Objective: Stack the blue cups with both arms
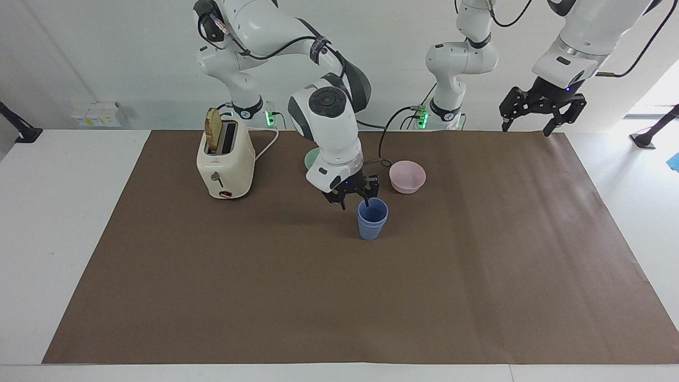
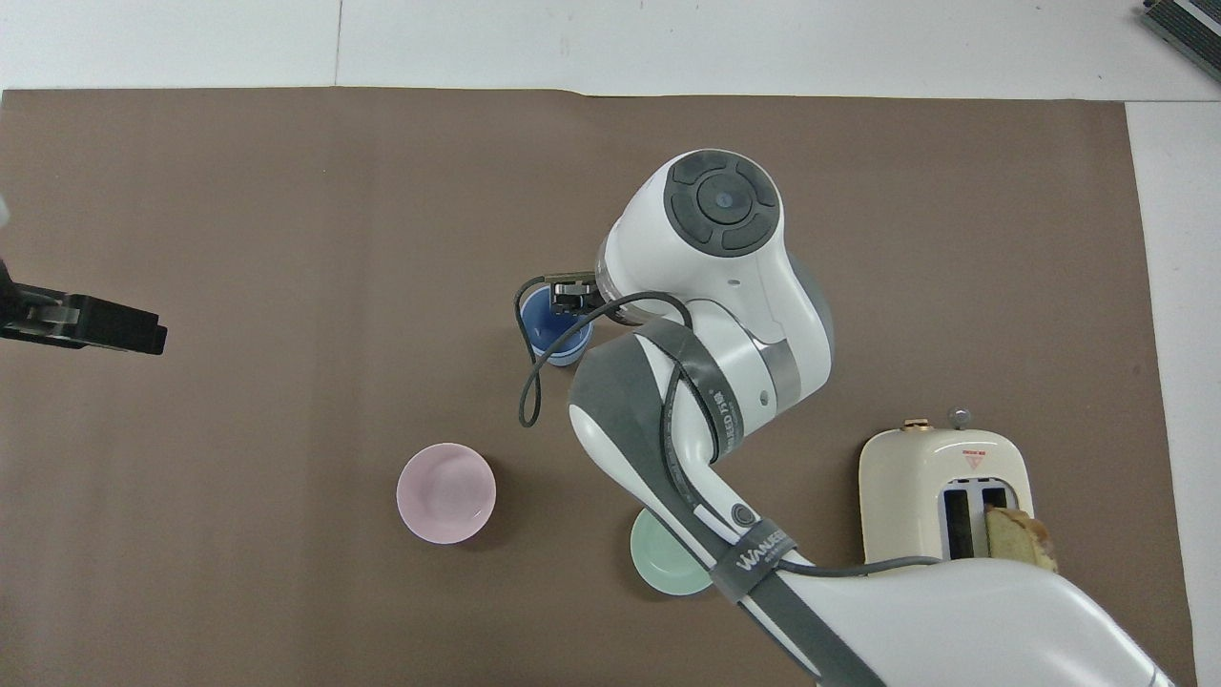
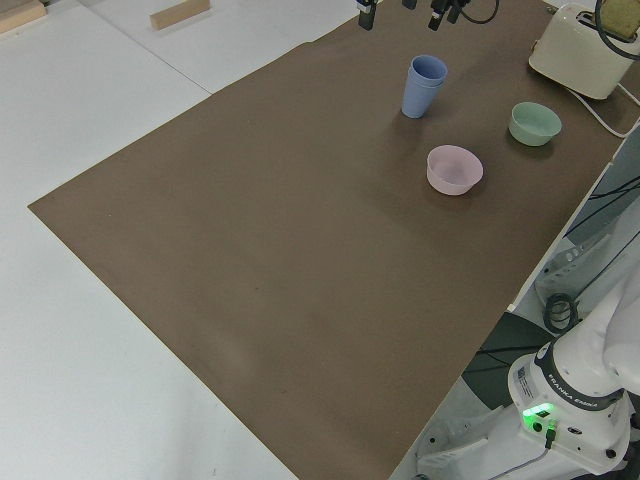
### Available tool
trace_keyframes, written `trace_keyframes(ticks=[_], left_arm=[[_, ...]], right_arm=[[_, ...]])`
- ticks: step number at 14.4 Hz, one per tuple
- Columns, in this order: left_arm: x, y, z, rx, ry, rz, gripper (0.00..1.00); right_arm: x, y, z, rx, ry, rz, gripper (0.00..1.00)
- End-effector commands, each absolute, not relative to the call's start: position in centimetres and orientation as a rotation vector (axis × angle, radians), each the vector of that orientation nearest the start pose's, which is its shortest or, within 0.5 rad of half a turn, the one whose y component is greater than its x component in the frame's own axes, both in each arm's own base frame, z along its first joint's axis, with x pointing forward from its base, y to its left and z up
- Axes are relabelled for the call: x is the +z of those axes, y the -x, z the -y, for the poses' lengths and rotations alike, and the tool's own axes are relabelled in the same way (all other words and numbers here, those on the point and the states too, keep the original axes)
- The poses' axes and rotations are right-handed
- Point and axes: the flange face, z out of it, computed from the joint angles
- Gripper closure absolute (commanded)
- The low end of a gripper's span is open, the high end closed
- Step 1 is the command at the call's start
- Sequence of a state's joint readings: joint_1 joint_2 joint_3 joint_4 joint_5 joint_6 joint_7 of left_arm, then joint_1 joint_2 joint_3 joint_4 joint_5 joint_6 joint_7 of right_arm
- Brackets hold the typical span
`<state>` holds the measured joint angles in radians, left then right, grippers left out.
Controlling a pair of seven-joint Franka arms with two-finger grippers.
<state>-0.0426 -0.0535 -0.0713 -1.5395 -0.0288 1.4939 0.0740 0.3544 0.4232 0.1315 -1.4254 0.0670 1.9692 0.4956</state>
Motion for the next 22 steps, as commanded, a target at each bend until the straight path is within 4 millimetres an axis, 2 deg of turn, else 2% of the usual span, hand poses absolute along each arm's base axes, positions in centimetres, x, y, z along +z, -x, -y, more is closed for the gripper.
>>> trace_keyframes(ticks=[1,3,5,6,8,9,13,16,18,22], left_arm=[[66.2,-51.7,6.0,-0.004,3.163,-0.307,0.0],[66.2,-51.7,5.9,-0.004,3.162,-0.304,0.0],[66.2,-51.7,6.0,-0.004,3.162,-0.307,0.0],[66.2,-51.7,6.0,-0.004,3.162,-0.307,0.0],[66.2,-51.7,6.0,-0.004,3.163,-0.307,0.0],[66.2,-51.7,6.0,-0.004,3.162,-0.307,0.0],[66.2,-51.8,6.2,-0.002,3.162,-0.309,0.0],[66.2,-51.7,5.9,0.004,3.168,-0.239,0.0],[66.3,-51.7,5.9,0.012,3.166,-0.17,0.0],[66.4,-51.8,5.8,0.022,3.162,-0.18,0.0]], right_arm=[[50.3,-62.7,-27.8,-0.108,3.04,-0.03,0.0],[51.7,-63.7,-23.4,-0.074,3.064,-0.004,0.0],[55.6,-64.0,-17.6,-0.151,3.061,0.029,0.0],[56.7,-64.0,-14.9,-0.17,3.063,0.091,0.0],[57.9,-63.6,-10.8,-0.141,3.082,0.15,0.0],[58.8,-63.2,-9.6,-0.134,3.091,0.165,0.0],[62.2,-60.4,-7.3,-0.092,3.204,0.262,0.0],[64.5,-58.8,-4.6,-0.089,3.207,0.238,0.0],[65.2,-57.7,-4.5,-0.067,3.205,0.211,0.0],[66.2,-54.5,-5.6,-0.051,3.21,0.2,0.0]])
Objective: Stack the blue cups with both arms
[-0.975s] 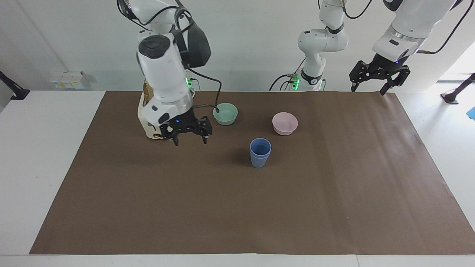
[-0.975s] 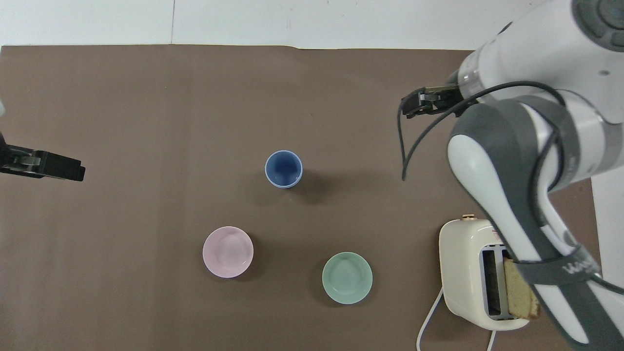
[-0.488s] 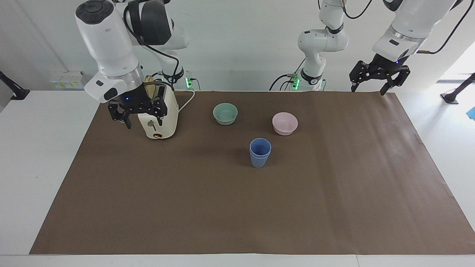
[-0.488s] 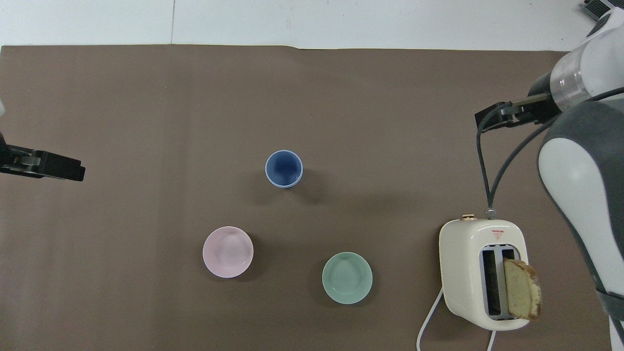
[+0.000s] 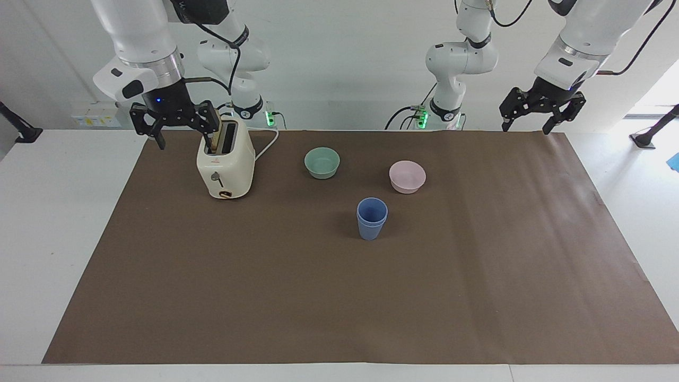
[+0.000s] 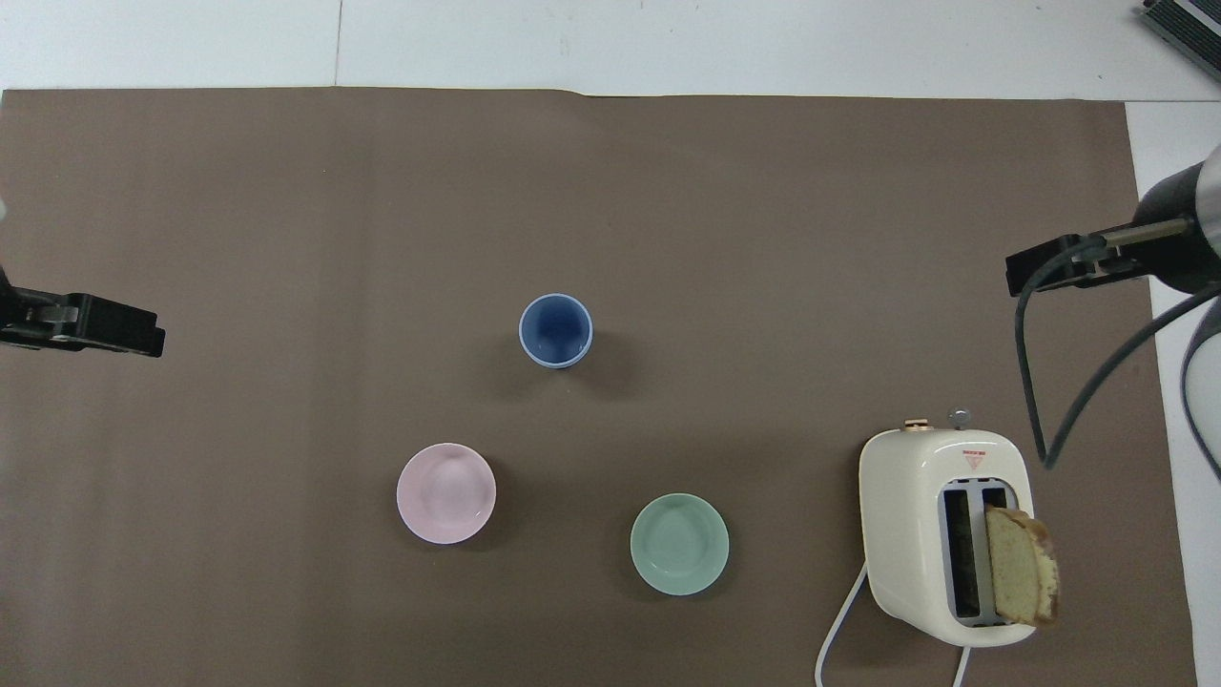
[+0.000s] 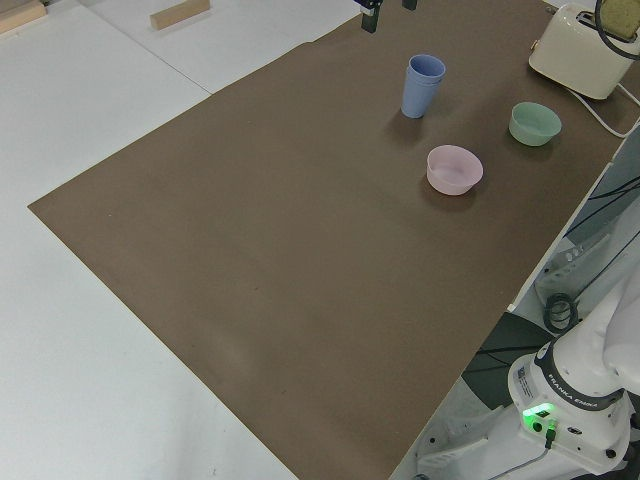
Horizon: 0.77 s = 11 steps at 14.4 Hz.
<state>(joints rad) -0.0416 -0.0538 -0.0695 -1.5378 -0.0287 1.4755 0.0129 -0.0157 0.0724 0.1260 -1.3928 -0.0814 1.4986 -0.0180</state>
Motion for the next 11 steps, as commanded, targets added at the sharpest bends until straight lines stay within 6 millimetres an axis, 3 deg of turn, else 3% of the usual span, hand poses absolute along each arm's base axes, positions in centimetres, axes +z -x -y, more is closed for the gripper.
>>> trace_keyframes(ticks=[1,4,11], left_arm=[[66.4,-51.8,5.4,0.016,3.162,-0.194,0.0],[65.9,-51.7,4.5,0.037,3.159,-0.223,0.0],[66.1,-51.7,4.3,0.037,3.161,-0.206,0.0]], right_arm=[[66.3,-54.0,-5.7,-0.054,3.212,0.195,0.0],[66.4,-54.2,-5.5,-0.063,3.212,0.191,0.0],[66.1,-54.4,-5.5,-0.054,3.151,0.18,0.0]])
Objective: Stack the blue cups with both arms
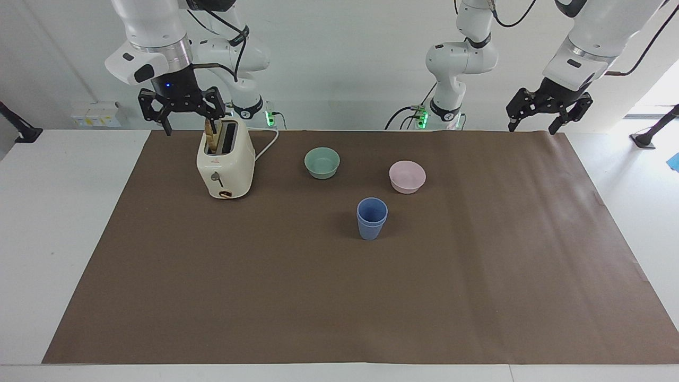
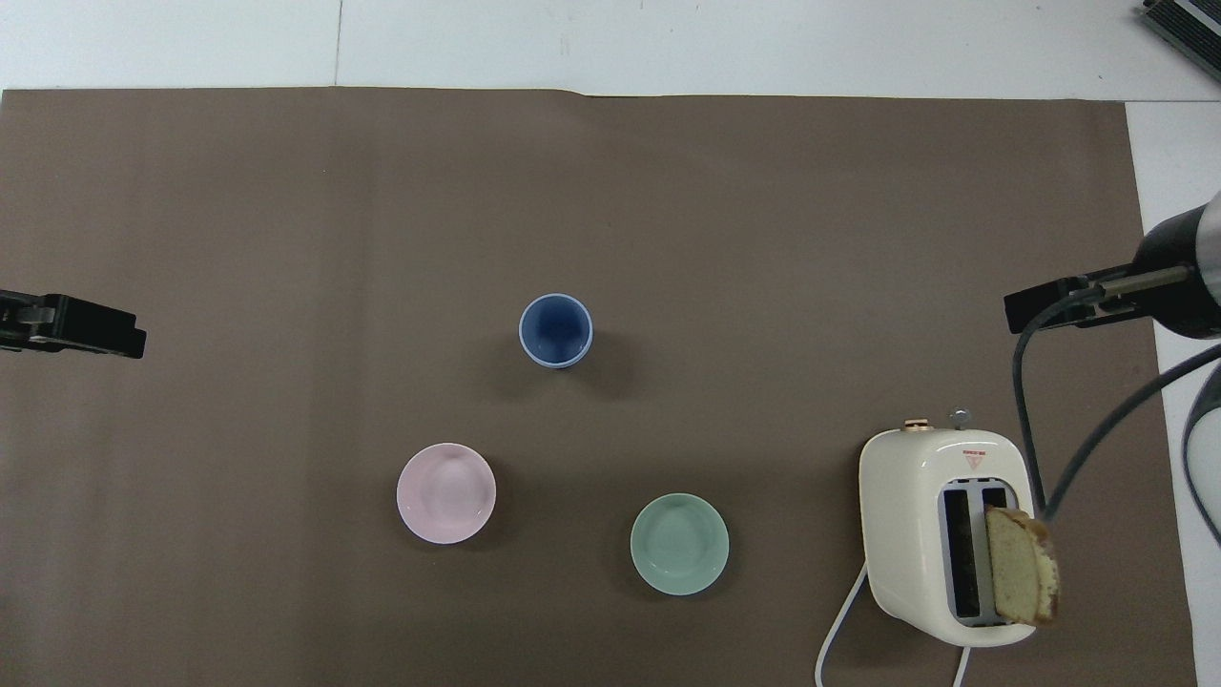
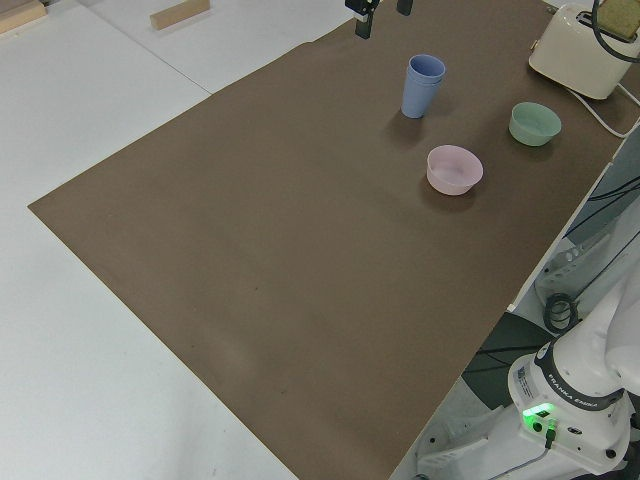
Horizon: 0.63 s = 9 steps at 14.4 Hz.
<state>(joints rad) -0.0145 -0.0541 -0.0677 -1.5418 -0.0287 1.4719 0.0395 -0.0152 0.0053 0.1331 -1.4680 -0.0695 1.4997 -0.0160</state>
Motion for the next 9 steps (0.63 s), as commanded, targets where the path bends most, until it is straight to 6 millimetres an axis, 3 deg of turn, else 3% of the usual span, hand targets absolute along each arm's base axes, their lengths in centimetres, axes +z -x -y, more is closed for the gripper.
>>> trace_keyframes(ticks=[1,2,9], left_arm=[[66.1,-51.7,4.3,0.037,3.162,-0.206,0.0],[66.1,-51.7,4.3,0.037,3.162,-0.206,0.0],[66.1,-51.7,4.3,0.037,3.162,-0.206,0.0]], right_arm=[[66.2,-54.4,-5.1,-0.05,3.095,0.155,0.0],[66.2,-54.5,-4.3,-0.05,3.089,0.143,0.0],[66.0,-54.4,-3.5,-0.038,3.118,0.132,0.0]])
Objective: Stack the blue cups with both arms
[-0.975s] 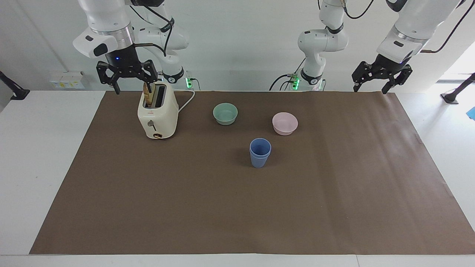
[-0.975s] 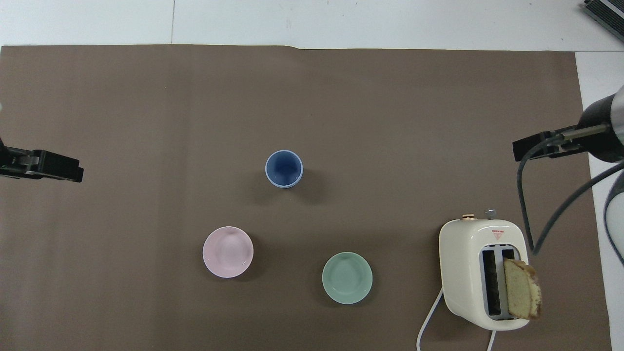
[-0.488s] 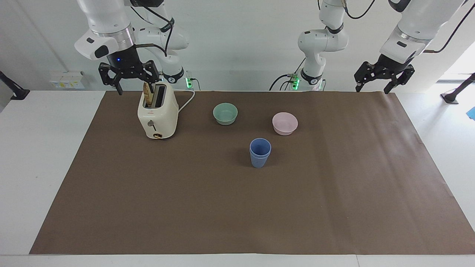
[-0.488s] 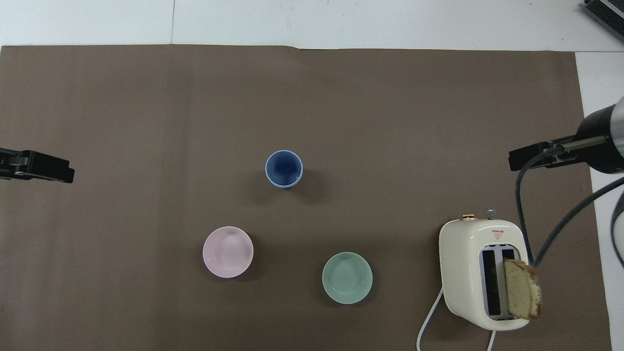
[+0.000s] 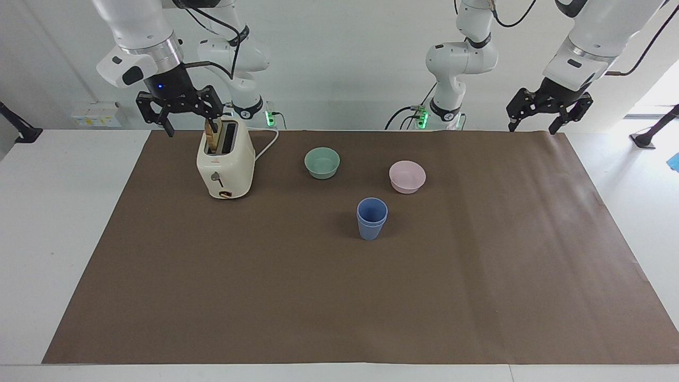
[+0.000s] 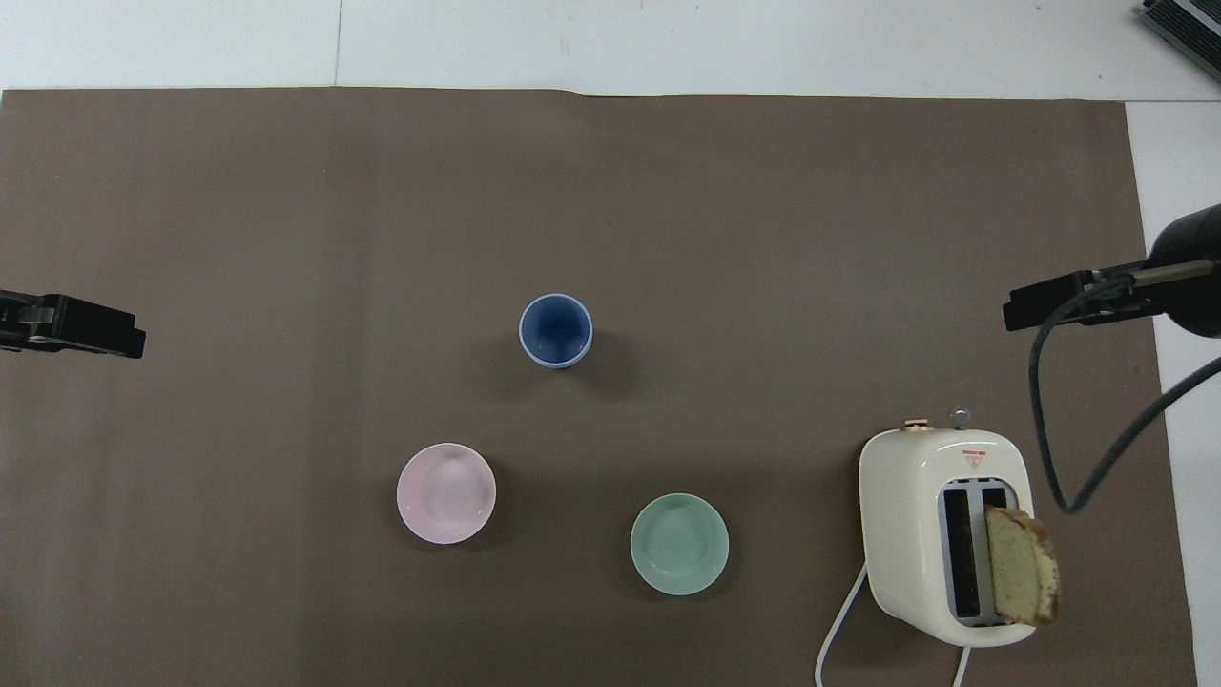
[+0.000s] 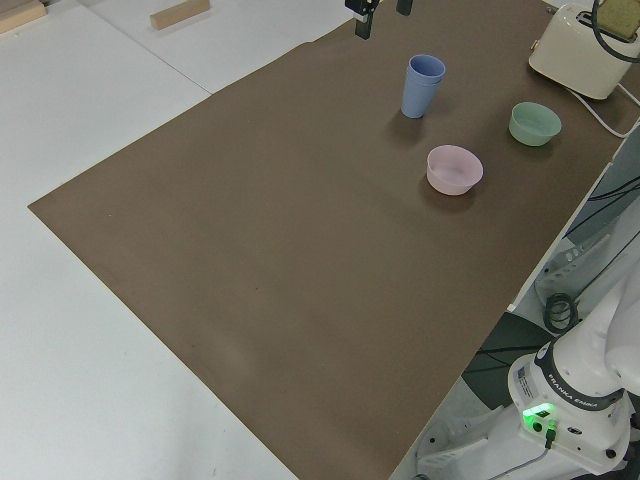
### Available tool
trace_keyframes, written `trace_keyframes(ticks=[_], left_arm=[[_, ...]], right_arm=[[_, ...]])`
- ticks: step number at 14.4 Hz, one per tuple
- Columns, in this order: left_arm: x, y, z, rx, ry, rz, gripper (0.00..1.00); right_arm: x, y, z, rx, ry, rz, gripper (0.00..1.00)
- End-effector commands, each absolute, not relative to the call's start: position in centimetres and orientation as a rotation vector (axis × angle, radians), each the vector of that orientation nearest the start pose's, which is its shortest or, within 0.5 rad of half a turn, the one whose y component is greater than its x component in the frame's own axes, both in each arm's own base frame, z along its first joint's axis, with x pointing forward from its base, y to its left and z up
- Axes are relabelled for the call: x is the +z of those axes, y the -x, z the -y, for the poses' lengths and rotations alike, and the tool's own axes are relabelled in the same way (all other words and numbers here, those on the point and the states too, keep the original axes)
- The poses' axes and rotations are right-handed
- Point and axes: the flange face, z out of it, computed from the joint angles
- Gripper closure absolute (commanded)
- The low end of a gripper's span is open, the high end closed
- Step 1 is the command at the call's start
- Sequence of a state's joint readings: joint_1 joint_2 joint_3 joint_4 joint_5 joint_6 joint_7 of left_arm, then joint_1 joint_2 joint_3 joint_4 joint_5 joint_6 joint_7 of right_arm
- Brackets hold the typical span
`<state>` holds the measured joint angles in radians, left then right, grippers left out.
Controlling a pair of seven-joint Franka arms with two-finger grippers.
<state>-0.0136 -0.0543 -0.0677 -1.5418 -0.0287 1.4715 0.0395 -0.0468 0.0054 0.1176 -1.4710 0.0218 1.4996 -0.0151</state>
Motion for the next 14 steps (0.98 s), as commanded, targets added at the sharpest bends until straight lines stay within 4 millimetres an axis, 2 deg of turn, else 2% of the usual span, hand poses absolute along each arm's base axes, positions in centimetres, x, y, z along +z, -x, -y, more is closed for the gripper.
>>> trace_keyframes(ticks=[1,14], left_arm=[[66.11,-51.67,4.31,0.037,3.162,-0.206,0.0],[66.11,-51.67,4.31,0.037,3.162,-0.206,0.0]], right_arm=[[65.97,-54.34,-3.2,-0.035,3.12,0.124,0.0],[66.05,-54.36,-2.95,-0.04,3.121,0.108,0.0]])
